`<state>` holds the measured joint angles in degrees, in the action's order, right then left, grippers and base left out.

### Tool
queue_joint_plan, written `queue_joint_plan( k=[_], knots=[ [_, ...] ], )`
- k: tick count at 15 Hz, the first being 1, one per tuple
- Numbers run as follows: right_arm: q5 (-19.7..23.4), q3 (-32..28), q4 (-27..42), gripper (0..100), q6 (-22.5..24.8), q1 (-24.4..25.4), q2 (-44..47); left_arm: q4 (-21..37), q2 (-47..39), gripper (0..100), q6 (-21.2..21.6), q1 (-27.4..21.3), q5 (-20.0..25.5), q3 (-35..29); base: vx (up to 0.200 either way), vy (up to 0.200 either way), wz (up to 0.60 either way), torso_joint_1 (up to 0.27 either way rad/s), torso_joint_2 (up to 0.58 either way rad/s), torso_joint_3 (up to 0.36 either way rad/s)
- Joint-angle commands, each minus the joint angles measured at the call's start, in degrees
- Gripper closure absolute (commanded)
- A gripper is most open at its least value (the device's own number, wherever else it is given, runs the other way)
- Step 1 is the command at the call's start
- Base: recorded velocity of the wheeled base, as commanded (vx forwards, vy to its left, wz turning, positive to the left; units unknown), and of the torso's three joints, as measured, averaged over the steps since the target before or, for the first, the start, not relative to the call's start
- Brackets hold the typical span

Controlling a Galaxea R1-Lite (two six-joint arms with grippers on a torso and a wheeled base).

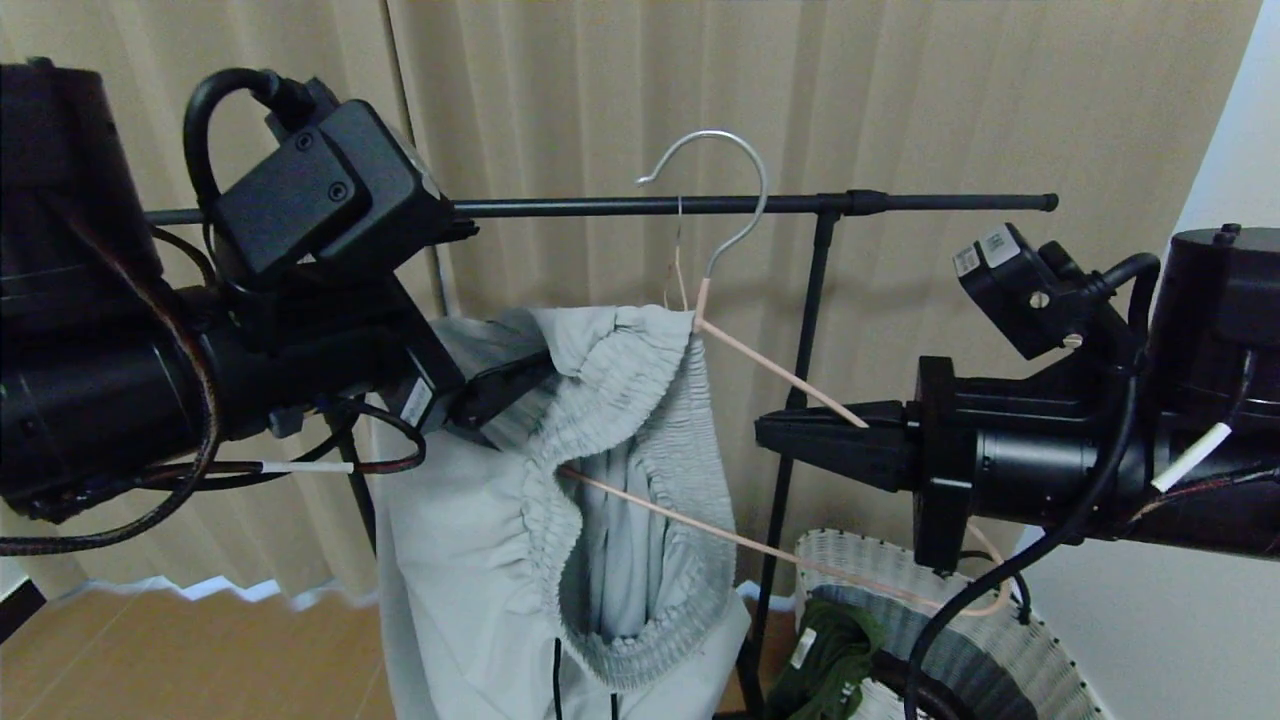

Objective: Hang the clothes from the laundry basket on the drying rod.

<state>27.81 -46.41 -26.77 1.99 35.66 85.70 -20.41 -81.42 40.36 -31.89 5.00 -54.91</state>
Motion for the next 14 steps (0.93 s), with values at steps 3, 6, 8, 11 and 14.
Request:
queue_joint_plan(
  k=[3, 6, 8, 11, 14],
  knots=[
    [0.67, 0.62, -0.12, 100, 0.12, 1.96, -0.97, -0.07, -0.93, 0, -0.02, -0.19, 1.33, 0.68, 0.0, 0.0, 0.0, 0.0, 0.0, 0.0],
    [0.76, 1.41, -0.3, 100, 0.12, 3.72, -1.41, -0.07, -0.84, 0, -0.02, -0.19, 2.12, 1.64, 0.0, 0.0, 0.0, 0.0, 0.0, 0.0],
    [0.76, 1.76, -0.3, 100, 0.12, 4.33, -1.76, -0.07, -0.93, 100, -0.02, -0.19, 2.12, 1.64, 0.0, 0.0, 0.0, 0.0, 0.0, 0.0],
    [2.43, 2.38, -0.21, 100, 0.91, 4.95, -2.56, -0.07, -1.11, 100, -0.02, -0.37, 2.82, 1.73, 0.0, 0.0, 0.0, 0.0, 0.0, 0.0],
    [4.01, 2.73, -0.21, 100, 1.0, 4.95, -2.99, -0.07, -1.55, 100, -0.02, -0.19, 6.16, 1.91, 0.0, 0.0, 0.0, 0.0, 0.0, 0.0]
  ],
)
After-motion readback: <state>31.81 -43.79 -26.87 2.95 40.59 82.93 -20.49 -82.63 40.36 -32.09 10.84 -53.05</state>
